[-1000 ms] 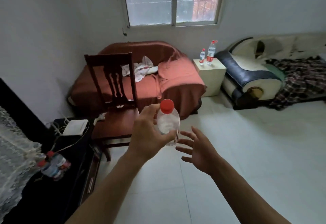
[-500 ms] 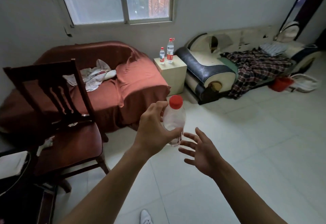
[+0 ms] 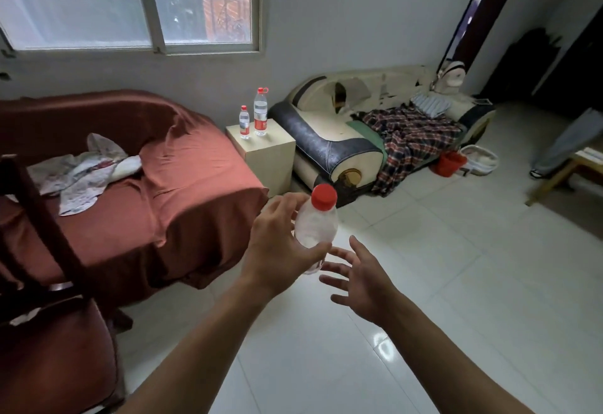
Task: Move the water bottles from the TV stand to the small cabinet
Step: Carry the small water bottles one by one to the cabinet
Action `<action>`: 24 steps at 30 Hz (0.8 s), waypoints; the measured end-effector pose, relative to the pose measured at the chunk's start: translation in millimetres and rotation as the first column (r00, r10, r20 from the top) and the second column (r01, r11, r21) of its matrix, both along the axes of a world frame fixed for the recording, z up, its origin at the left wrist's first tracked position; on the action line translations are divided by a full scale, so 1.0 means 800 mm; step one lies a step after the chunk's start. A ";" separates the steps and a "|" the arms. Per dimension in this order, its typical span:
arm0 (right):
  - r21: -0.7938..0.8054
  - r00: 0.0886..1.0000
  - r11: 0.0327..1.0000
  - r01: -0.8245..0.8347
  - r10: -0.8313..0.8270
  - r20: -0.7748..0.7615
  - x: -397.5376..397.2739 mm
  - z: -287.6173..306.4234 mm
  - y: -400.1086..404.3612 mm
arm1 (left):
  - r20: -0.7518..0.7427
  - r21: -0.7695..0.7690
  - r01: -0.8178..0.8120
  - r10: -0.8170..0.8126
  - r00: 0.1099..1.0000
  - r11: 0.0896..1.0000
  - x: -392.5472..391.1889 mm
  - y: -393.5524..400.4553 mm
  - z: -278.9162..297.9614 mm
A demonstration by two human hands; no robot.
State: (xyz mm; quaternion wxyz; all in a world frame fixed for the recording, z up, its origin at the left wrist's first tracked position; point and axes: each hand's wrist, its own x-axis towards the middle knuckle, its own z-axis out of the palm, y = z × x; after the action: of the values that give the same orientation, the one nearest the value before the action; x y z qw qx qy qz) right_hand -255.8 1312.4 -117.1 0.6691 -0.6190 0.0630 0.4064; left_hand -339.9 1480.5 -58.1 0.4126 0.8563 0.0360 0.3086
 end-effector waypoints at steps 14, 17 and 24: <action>0.067 0.999 0.998 0.005 -0.002 -0.045 0.270 -0.027 0.060 | -0.107 0.080 0.008 0.001 0.994 0.997 0.271 0.052 -0.001; 0.079 0.999 0.997 -0.003 0.006 -0.037 0.334 -0.021 0.059 | -0.104 0.082 0.012 -0.004 0.995 0.997 0.335 0.048 0.008; 0.059 1.000 0.998 -0.013 0.012 0.017 0.454 -0.012 0.062 | -0.080 0.037 0.015 -0.012 0.997 0.999 0.446 0.056 0.011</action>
State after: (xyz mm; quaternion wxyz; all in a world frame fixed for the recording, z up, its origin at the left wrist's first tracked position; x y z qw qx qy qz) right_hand 107.6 1361.7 -126.6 0.6853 -0.6025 0.0416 0.4071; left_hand 16.9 1525.3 -49.5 0.3967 0.8757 0.0407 0.2721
